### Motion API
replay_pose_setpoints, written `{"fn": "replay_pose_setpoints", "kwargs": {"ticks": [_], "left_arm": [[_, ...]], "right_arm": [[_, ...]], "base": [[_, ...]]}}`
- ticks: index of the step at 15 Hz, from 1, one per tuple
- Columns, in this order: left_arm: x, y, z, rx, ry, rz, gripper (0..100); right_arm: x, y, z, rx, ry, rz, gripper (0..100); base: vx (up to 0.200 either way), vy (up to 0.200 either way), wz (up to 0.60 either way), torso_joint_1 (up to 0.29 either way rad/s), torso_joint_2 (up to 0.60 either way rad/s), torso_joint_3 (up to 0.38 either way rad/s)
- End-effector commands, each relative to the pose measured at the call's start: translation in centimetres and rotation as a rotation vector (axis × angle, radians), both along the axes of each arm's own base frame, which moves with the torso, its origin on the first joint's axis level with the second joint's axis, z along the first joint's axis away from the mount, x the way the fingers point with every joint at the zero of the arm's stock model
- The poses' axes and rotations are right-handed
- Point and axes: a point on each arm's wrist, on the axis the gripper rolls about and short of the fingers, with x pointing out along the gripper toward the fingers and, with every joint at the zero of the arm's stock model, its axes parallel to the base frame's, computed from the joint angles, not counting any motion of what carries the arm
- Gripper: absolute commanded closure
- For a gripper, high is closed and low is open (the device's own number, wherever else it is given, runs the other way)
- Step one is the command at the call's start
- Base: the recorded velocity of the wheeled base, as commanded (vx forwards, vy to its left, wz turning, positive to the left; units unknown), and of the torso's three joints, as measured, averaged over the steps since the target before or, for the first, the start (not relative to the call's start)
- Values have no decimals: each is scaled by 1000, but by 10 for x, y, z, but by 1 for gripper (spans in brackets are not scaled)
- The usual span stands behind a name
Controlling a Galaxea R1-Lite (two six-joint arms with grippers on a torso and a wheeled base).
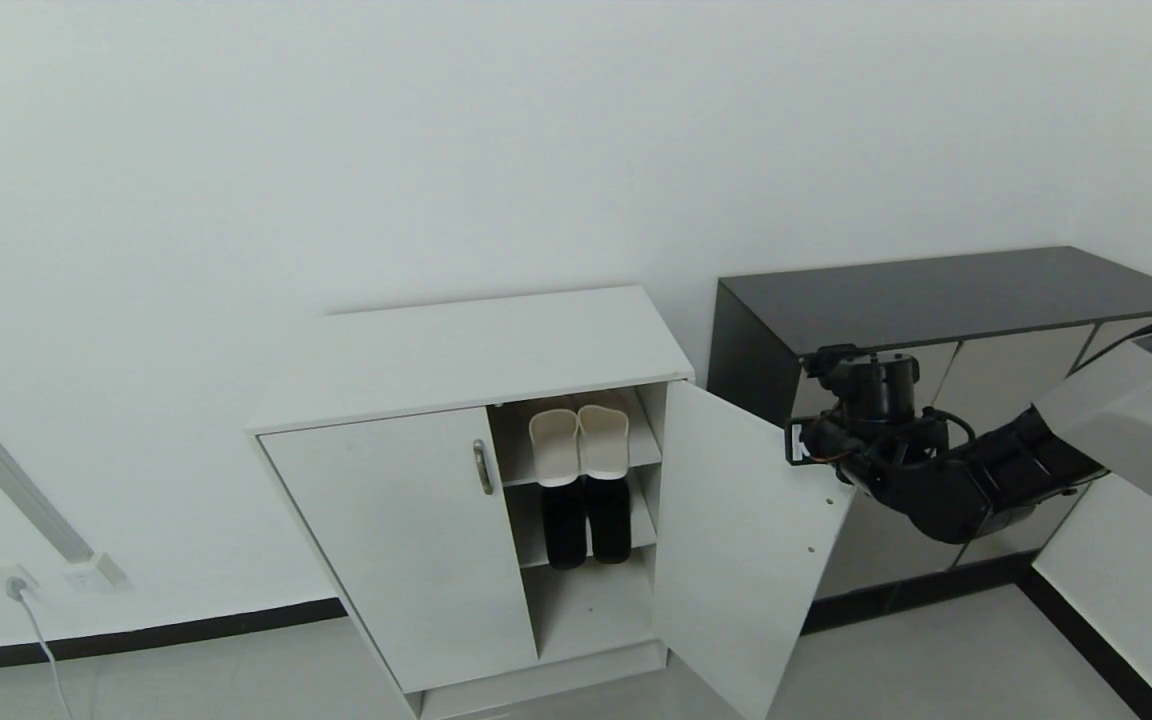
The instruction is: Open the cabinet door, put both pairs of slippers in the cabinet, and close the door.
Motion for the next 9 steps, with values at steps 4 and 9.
{"fn": "replay_pose_setpoints", "kwargs": {"ticks": [4,9], "left_arm": [[0,0,0,0,1,0,100],[0,0,0,0,1,0,100]], "right_arm": [[-1,0,-5,7,16,-4,100],[-13,9,-6,4,32,27,100]], "base": [[0,0,0,0,0,0],[0,0,0,0,0,0]]}}
